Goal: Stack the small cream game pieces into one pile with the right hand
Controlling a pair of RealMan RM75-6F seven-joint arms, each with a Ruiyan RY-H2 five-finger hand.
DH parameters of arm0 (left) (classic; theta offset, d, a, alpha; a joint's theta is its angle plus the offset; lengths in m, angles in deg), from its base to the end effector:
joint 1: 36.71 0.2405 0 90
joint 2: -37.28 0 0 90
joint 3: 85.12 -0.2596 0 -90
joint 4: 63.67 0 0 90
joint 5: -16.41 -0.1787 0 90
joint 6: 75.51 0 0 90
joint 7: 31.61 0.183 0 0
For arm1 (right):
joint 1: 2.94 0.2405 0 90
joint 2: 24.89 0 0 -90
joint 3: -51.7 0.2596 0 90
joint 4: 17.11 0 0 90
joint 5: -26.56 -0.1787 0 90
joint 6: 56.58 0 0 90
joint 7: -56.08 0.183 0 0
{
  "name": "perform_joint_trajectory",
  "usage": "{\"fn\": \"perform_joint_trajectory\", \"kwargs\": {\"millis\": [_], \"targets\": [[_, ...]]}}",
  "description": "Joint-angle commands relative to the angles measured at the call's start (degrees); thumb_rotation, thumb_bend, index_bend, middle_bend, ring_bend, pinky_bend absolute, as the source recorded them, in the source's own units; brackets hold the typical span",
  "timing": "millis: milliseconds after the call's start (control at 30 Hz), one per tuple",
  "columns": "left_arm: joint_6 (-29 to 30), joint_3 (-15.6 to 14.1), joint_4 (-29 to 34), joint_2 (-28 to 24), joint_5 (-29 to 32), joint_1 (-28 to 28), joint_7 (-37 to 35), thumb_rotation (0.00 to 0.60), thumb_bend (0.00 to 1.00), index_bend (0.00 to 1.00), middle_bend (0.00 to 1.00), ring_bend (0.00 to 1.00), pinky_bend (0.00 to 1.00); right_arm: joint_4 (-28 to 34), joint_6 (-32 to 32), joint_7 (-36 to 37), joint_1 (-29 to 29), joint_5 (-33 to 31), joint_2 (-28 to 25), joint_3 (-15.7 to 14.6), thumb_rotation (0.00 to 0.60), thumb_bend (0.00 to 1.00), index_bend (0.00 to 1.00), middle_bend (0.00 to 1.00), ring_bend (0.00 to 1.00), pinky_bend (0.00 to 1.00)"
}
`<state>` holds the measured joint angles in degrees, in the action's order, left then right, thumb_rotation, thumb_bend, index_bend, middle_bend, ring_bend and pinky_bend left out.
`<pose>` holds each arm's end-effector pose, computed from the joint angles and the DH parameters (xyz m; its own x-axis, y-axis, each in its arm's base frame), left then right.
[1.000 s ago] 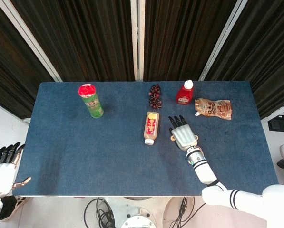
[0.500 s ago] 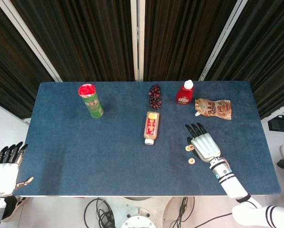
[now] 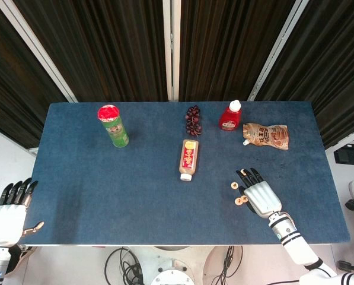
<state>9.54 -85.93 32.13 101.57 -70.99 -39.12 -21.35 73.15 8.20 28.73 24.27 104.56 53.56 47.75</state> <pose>-0.3012 0.1922 0.1708 0.5010 0.0859 0.8612 0.8647 -0.0082 -0.5022 -0.2370 -0.2836 0.0372 0.6950 -0.2275 0.6821 -0.7050 -0.4020 0.5842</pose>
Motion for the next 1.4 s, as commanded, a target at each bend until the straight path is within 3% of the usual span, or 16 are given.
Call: {"fn": "perform_joint_trajectory", "kwargs": {"millis": [33,1400], "targets": [[0.2,0.0,0.0,-0.1,-0.1,0.1,-0.3,0.600,0.09,0.00,0.00,0.00,0.00,-0.6,-0.4,0.0,-0.1,0.3,0.5,0.1,0.600,0.28,0.54,0.04,0.00,0.00],[0.3,-0.4,-1.4,-0.1,-0.6,0.4,-2.4,0.600,0.09,0.00,0.00,0.00,0.00,-1.6,-3.7,-4.5,-0.7,-0.4,2.9,1.9,0.600,0.27,0.49,0.02,0.00,0.00]]}}
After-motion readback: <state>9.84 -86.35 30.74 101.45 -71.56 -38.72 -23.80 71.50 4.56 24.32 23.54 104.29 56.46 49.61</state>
